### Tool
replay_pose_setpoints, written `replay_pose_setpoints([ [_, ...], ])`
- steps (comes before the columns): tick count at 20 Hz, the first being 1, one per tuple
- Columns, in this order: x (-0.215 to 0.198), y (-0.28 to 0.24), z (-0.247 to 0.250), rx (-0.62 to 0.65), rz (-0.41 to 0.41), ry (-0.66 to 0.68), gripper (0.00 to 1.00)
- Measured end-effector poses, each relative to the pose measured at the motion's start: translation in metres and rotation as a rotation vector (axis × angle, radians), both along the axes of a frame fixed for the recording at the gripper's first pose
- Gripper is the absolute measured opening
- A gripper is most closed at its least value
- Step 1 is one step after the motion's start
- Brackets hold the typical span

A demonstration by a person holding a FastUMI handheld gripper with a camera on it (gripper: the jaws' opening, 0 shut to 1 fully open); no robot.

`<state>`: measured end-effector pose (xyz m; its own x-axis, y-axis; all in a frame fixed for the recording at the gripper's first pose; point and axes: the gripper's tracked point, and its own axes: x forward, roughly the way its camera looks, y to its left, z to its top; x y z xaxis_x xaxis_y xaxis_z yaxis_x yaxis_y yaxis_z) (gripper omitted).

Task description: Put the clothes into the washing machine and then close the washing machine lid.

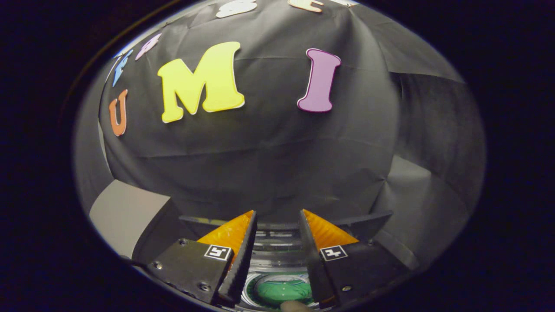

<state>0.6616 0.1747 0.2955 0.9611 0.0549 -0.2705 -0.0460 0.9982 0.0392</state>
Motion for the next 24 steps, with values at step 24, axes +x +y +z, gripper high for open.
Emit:
replay_pose_setpoints([
  [24,0.045,-0.008,-0.032,-0.01,-0.037,-0.069,0.65],
])
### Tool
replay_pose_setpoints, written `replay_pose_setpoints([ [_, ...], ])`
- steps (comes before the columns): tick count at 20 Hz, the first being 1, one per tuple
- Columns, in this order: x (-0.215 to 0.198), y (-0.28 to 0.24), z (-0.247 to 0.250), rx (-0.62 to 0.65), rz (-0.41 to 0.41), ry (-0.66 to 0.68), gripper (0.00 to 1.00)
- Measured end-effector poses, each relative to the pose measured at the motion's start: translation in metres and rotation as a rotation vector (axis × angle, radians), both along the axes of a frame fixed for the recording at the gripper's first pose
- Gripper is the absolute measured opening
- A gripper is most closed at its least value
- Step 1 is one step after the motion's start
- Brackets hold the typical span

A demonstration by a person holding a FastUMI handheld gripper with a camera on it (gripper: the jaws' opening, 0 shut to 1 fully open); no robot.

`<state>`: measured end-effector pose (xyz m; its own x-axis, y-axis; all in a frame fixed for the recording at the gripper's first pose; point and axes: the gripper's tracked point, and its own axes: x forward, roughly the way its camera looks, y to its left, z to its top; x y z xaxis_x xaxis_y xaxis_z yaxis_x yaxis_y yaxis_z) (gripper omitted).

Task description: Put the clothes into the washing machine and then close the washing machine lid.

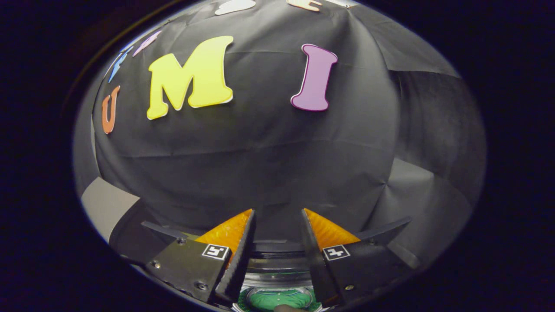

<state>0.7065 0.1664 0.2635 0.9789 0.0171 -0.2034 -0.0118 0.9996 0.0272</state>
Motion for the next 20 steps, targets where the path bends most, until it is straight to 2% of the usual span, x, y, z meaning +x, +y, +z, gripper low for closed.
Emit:
replay_pose_setpoints([
  [13,-0.024,0.0,-0.003,-0.009,0.005,-0.064,0.65],
  [16,-0.055,-0.004,-0.01,-0.01,0.006,-0.088,0.65],
  [20,-0.063,-0.003,-0.014,-0.014,0.009,-0.117,0.65],
])
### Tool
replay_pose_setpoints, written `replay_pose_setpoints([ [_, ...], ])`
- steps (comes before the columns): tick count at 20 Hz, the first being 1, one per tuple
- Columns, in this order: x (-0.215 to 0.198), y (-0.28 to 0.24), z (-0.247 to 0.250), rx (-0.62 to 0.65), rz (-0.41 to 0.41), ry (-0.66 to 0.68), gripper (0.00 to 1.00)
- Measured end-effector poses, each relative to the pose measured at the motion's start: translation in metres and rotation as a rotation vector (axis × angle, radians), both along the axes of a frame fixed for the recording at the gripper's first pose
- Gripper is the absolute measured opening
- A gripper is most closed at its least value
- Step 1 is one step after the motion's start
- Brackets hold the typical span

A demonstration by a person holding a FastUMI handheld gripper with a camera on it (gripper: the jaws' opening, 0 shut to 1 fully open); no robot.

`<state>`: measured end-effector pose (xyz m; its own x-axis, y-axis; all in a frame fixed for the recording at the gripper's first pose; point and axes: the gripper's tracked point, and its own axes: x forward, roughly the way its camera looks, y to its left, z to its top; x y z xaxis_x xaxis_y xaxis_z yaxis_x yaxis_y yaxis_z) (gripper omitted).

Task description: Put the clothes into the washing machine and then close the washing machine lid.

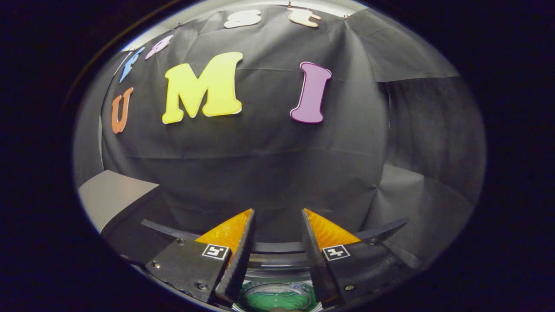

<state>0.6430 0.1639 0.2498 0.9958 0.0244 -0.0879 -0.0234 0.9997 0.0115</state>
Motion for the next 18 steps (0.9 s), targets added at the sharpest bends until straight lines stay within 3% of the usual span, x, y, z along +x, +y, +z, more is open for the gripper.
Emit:
replay_pose_setpoints([
  [9,-0.029,-0.001,-0.013,-0.004,0.006,-0.07,0.65],
  [18,-0.051,-0.001,-0.025,-0.008,-0.006,-0.052,0.65],
])
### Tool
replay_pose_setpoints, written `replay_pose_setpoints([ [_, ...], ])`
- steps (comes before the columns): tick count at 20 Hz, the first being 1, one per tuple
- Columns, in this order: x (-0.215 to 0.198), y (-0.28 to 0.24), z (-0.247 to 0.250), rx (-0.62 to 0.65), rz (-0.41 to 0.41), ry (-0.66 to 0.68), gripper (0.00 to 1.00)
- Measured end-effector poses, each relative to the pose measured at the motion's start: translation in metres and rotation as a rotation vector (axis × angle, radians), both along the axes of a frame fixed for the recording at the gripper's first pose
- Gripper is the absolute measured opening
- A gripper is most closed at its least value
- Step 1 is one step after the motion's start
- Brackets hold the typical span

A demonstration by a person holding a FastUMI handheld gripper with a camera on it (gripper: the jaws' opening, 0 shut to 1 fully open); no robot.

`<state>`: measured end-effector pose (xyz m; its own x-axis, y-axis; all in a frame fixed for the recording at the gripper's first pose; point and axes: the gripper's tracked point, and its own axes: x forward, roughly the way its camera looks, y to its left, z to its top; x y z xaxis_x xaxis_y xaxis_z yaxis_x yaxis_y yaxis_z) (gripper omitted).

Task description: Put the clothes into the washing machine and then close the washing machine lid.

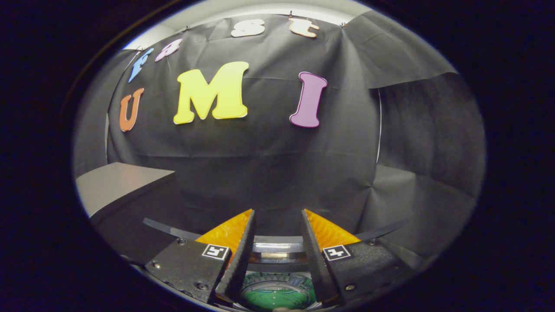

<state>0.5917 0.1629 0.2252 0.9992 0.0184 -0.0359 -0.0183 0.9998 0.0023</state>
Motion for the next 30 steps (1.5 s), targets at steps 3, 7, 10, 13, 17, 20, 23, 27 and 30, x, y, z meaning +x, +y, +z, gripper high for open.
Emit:
replay_pose_setpoints([
  [3,-0.016,-0.002,-0.02,-0.017,-0.003,0.015,0.69],
  [7,-0.021,0.001,-0.032,-0.04,0.014,0.091,0.85],
  [10,-0.028,0.003,-0.057,-0.034,0.023,0.167,0.97],
  [13,-0.032,0.005,-0.063,-0.038,0.027,0.179,0.96],
  [17,-0.037,0.009,-0.063,-0.041,0.032,0.181,0.96],
  [20,-0.04,0.013,-0.063,-0.038,0.033,0.187,0.96],
  [23,-0.048,0.015,-0.065,-0.032,0.029,0.191,0.96],
  [27,-0.071,0.015,-0.066,-0.013,0.02,0.191,0.96],
  [30,-0.105,0.015,-0.068,-0.005,0.006,0.19,0.96],
])
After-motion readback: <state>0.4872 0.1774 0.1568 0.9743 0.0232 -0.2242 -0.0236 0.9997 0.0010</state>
